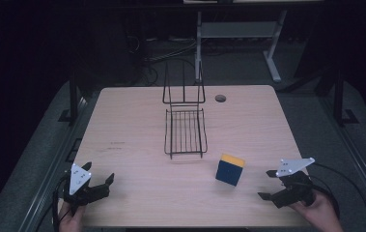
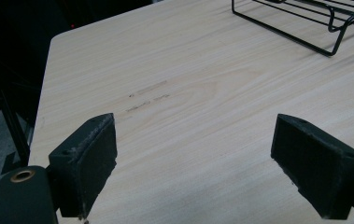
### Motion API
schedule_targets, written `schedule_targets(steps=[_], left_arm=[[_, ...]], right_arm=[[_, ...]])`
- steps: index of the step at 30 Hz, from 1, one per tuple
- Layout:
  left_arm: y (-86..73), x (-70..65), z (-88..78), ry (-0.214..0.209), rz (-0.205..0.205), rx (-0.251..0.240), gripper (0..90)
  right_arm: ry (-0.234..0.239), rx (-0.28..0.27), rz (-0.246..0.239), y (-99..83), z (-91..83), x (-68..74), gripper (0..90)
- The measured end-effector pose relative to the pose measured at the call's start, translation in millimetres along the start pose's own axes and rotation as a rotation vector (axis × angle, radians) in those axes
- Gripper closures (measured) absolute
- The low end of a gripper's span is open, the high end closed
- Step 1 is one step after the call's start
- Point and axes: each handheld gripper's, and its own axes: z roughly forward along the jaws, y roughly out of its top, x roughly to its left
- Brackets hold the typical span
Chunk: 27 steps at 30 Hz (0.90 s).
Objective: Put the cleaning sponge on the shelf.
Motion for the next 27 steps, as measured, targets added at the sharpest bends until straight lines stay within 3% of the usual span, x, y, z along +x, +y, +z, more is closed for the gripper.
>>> schedule_targets(steps=[27], left_arm=[[0.3, 2.1, -1.0, 0.007, -0.008, -0.006, 13.9]], right_arm=[[0.049, 0.036, -0.105, 48.5, 17.2, 3.7, 17.4]])
